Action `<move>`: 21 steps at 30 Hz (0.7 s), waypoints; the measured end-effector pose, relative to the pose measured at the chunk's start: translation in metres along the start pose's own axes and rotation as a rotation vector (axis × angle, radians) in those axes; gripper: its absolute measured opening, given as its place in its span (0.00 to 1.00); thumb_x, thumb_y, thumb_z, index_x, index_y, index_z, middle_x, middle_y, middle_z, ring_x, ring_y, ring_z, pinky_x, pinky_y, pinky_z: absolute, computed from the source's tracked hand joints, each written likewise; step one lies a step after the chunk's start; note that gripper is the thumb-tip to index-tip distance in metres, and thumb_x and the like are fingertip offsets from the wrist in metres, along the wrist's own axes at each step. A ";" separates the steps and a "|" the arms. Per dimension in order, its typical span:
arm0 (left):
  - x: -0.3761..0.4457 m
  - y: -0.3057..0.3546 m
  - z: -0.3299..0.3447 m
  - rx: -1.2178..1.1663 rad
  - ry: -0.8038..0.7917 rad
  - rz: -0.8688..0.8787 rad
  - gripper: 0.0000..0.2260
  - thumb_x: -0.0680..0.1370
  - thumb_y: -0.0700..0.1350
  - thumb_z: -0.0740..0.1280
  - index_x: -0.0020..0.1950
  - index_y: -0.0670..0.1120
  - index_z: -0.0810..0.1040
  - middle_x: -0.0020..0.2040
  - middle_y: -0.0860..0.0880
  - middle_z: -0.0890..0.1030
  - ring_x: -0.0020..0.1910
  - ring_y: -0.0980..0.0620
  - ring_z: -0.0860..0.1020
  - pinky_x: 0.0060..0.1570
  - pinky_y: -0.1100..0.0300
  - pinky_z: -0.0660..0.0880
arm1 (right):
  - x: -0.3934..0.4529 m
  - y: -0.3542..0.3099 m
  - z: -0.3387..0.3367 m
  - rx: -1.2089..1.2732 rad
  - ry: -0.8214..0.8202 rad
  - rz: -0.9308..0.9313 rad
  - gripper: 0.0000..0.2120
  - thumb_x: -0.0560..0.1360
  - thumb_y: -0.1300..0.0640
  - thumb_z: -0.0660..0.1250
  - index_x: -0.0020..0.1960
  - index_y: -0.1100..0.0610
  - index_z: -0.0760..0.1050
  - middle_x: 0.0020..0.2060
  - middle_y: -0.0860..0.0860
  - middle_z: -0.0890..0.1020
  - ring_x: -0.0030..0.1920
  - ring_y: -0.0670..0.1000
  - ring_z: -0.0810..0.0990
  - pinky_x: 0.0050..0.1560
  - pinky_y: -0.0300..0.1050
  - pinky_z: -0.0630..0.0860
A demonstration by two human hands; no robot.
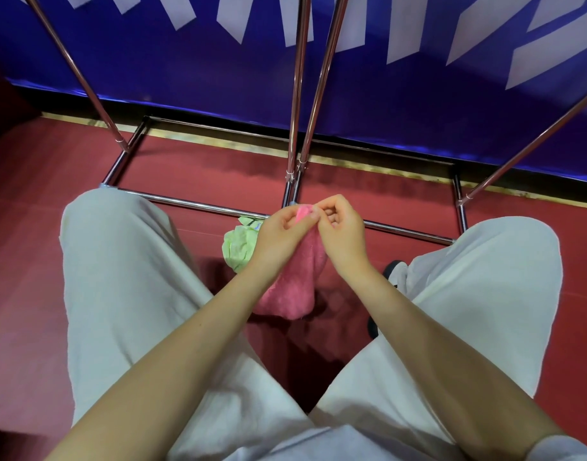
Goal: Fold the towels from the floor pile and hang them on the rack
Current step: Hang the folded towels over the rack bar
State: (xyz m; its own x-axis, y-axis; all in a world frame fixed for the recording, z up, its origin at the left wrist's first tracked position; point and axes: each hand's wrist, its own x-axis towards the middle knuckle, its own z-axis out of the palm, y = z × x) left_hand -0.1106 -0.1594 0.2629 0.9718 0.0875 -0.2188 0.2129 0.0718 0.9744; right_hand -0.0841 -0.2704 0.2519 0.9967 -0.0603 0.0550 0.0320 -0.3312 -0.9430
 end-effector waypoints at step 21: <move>0.020 -0.006 -0.041 0.149 0.237 0.065 0.07 0.80 0.41 0.63 0.52 0.48 0.81 0.46 0.58 0.81 0.44 0.67 0.76 0.45 0.77 0.69 | -0.015 0.035 -0.028 -0.558 -0.338 -0.229 0.09 0.77 0.54 0.67 0.52 0.59 0.78 0.45 0.57 0.82 0.46 0.60 0.79 0.43 0.46 0.68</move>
State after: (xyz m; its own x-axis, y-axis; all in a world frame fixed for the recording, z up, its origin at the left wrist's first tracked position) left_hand -0.0961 -0.1175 0.2506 0.9369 0.3182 -0.1447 0.1806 -0.0863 0.9798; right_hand -0.1003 -0.3074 0.2270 0.9408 0.3363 0.0419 0.2918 -0.7410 -0.6047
